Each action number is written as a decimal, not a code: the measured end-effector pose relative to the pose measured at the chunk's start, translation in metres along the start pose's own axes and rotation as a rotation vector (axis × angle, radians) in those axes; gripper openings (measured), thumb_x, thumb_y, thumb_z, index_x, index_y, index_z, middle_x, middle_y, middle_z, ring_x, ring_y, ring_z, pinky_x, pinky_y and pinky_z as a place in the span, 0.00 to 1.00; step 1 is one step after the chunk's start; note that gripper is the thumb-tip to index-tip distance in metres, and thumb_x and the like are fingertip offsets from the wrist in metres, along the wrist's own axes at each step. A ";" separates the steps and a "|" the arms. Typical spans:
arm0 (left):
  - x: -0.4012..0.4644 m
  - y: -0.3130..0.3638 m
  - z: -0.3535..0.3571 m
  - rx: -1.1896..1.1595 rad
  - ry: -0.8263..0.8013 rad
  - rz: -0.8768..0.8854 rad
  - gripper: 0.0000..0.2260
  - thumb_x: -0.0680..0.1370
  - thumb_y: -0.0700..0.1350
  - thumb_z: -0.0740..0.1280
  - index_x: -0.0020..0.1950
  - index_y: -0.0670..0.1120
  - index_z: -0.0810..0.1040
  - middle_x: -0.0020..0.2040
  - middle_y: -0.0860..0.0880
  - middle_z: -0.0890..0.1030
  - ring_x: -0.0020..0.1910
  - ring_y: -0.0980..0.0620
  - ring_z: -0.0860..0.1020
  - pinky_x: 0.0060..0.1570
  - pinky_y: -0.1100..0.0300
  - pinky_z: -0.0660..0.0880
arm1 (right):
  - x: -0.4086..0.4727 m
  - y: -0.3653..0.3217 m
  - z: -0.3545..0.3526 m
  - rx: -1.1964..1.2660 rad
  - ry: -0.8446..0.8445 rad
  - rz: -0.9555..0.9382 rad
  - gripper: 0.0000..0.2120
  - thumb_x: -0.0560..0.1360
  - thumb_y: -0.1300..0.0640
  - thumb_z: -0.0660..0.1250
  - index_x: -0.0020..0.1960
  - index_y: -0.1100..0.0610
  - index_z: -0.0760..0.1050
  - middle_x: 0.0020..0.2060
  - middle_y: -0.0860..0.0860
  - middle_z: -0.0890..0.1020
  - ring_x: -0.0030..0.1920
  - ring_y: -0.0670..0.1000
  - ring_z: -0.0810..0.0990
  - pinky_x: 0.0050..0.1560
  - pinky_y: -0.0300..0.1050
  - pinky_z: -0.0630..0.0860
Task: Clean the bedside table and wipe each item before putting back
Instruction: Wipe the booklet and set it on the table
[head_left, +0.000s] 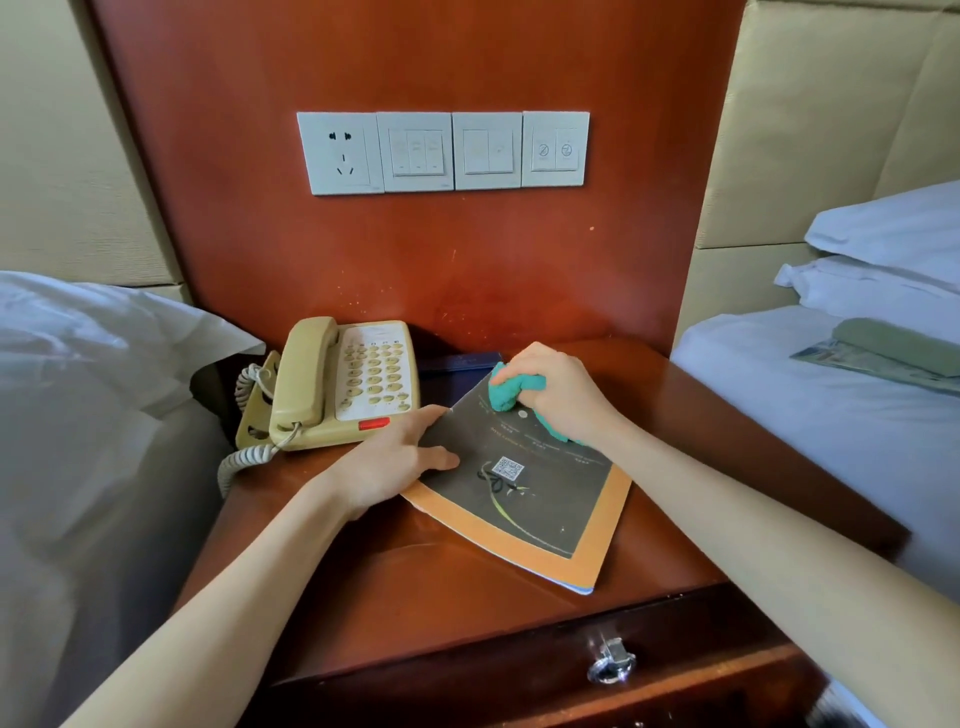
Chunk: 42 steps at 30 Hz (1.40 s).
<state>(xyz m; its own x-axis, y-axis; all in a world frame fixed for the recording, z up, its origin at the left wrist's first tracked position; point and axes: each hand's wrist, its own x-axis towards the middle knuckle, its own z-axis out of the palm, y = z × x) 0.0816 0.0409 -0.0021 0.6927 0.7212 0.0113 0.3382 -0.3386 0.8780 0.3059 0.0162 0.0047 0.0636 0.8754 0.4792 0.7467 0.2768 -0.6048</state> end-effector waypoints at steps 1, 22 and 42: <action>0.001 -0.001 0.001 -0.005 0.006 -0.014 0.15 0.77 0.40 0.66 0.62 0.52 0.75 0.55 0.52 0.83 0.53 0.54 0.82 0.59 0.54 0.75 | -0.005 -0.002 0.004 -0.021 -0.056 -0.035 0.17 0.71 0.74 0.66 0.50 0.56 0.83 0.50 0.51 0.78 0.51 0.50 0.76 0.49 0.35 0.71; 0.005 -0.003 0.002 -0.153 0.012 -0.037 0.10 0.79 0.41 0.65 0.60 0.47 0.79 0.52 0.43 0.84 0.50 0.43 0.83 0.55 0.52 0.78 | -0.076 0.005 -0.068 0.053 -0.476 0.024 0.20 0.72 0.70 0.67 0.48 0.46 0.84 0.47 0.40 0.80 0.47 0.41 0.79 0.46 0.32 0.70; 0.007 0.000 0.020 0.220 0.360 -0.068 0.13 0.81 0.41 0.58 0.46 0.37 0.81 0.46 0.39 0.83 0.47 0.40 0.79 0.48 0.46 0.75 | -0.102 -0.038 -0.018 0.039 -0.455 -0.126 0.23 0.73 0.75 0.63 0.53 0.49 0.83 0.48 0.40 0.78 0.55 0.43 0.73 0.53 0.37 0.71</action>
<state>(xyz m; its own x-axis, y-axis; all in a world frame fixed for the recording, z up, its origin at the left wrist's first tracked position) 0.0990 0.0344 -0.0116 0.4101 0.8983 0.1575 0.5308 -0.3755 0.7598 0.2834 -0.0903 -0.0096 -0.3292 0.9162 0.2285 0.7040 0.3994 -0.5873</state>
